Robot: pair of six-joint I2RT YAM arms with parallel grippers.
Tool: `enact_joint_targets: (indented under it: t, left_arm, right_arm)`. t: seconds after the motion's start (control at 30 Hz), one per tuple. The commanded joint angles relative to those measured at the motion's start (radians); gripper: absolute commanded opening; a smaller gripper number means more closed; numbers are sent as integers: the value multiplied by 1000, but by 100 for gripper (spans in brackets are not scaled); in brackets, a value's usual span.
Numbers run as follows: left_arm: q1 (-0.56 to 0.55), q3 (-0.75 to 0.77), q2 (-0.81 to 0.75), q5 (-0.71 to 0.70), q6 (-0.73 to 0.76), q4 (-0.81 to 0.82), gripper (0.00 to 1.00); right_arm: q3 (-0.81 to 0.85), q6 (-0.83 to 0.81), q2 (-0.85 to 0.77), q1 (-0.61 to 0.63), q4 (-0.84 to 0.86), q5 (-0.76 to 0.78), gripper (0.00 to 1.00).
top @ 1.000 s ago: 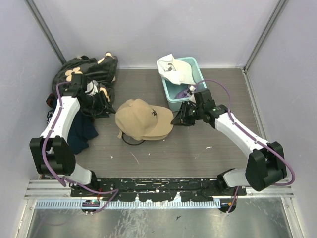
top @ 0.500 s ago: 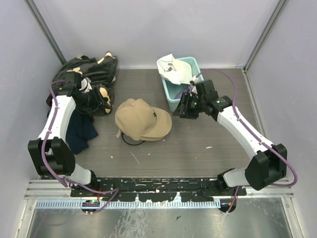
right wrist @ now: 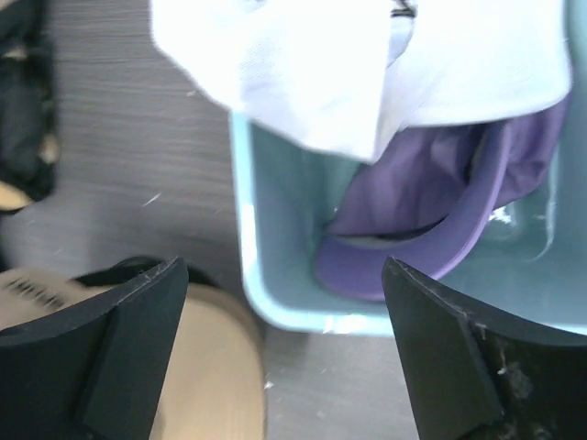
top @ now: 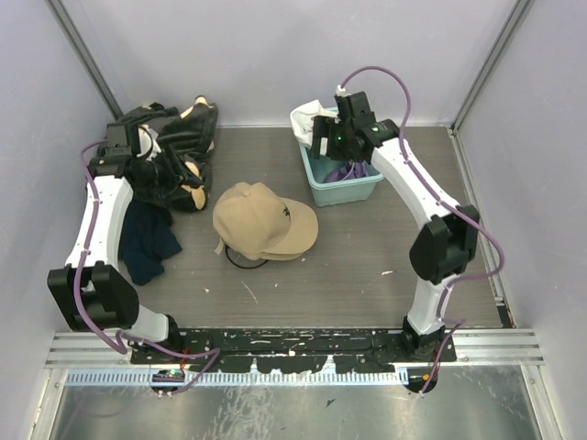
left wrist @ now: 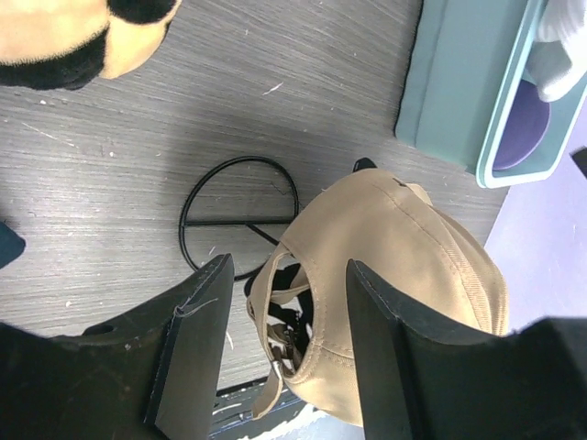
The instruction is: Stack the hats
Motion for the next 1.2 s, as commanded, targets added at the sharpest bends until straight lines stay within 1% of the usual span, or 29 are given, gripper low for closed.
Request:
enact_joint_targets:
  t: [0.0,0.13,0.5,0.6,0.67,0.7,0.77,0.8,0.87,0.93,1.0,1.07,1.17]
  left_arm:
    - [2,42,-44,28,-5,16,59]
    - [2,35,-55,17,-2,7,59]
    - [2,30,-68,-9,22,-35,59]
    - [2,31,-70,-15,29,-45,59]
    - [2,31,-72,-13,30,-45,59]
    - [2,31,-72,-14,31,-44,59]
    - [2,33,-70,-13,30,-44,59]
    - [2,34,-71,-12,31,-45,59]
    - [2,34,-69,-12,31,-44,59]
    - [2,34,-70,-8,29,-40,59]
    - [2,34,-71,-1,28,-34,58]
    - [2,35,-70,16,28,-25,57]
    - [2,47,-68,46,28,-5,57]
  right_arm:
    - [121,-100,88,2,-15,171,94]
    - [130,-131,134,2,61,215,98]
    - [120,-185,216,-1,226,193,100]
    - [148,-187,250,-5,233,198,99]
    - [159,-184,267,-9,247,199,95]
    - [163,-185,273,-10,257,198,91]
    - [174,-186,287,-12,272,196,76]
    - [180,-187,292,-13,277,195,67]
    - [190,-191,303,-14,287,196,43]
    - [200,-193,305,-17,290,200,22]
    - [205,-198,293,-21,283,198,8]
    - [204,-205,258,-21,273,196,1]
    - [228,-210,187,-23,217,155,1]
